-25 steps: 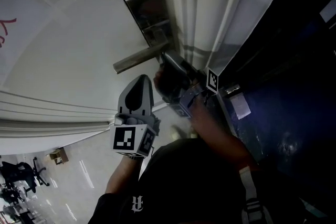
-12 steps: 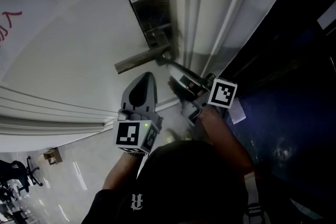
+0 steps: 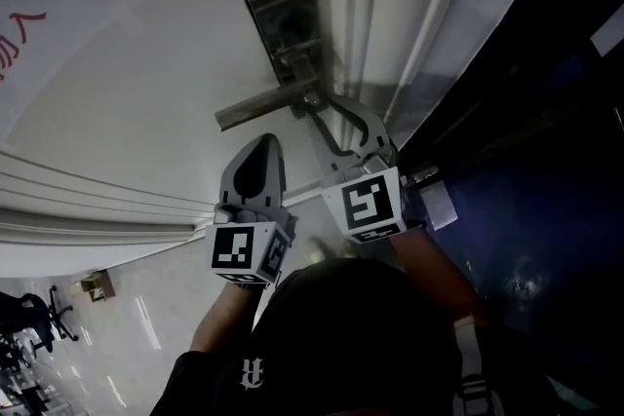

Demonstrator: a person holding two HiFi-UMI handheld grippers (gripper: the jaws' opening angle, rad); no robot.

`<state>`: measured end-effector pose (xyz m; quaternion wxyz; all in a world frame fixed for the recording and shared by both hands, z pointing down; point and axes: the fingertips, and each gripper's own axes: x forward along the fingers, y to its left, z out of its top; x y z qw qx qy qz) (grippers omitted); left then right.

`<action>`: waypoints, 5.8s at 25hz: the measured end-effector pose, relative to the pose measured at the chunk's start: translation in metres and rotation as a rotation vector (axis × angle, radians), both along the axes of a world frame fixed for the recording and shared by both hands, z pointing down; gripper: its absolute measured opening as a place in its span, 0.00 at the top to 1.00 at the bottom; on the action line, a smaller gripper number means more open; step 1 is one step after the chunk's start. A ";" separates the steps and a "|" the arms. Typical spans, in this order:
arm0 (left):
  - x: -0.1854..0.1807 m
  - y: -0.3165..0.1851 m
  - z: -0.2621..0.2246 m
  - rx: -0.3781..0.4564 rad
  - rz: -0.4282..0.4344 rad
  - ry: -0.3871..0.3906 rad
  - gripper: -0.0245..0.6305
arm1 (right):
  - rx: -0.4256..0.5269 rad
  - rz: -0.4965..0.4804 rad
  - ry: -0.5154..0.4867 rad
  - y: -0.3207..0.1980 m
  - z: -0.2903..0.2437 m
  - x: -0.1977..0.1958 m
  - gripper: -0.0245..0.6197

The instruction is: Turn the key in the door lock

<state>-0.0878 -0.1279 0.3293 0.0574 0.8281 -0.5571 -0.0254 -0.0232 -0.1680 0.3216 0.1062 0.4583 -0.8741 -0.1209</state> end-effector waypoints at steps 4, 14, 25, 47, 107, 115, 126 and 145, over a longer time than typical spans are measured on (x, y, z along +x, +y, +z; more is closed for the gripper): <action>-0.005 0.002 -0.001 -0.001 -0.017 0.001 0.95 | 0.150 0.109 0.222 -0.007 0.005 -0.006 0.82; -0.008 0.004 -0.002 0.012 -0.012 -0.001 0.95 | 0.152 0.180 0.240 -0.024 0.006 -0.013 0.84; -0.012 0.004 -0.002 0.001 -0.006 0.001 0.95 | -0.051 0.154 -0.133 -0.027 0.006 -0.010 0.92; -0.010 0.010 -0.001 0.004 0.007 -0.023 0.95 | -0.847 -0.125 -1.471 -0.034 0.029 0.005 0.92; -0.001 0.011 -0.002 0.020 -0.006 0.012 0.95 | 0.533 -0.091 0.845 0.006 0.018 -0.010 0.87; -0.008 0.008 -0.002 0.008 -0.016 0.021 0.95 | 0.526 -0.003 0.831 -0.012 0.015 -0.018 0.87; -0.007 0.003 -0.003 0.029 -0.011 -0.006 0.95 | 0.314 0.074 0.527 -0.019 0.012 -0.017 0.92; -0.005 0.002 0.002 0.014 0.001 -0.015 0.95 | -0.444 0.002 -0.723 -0.027 0.014 -0.002 0.92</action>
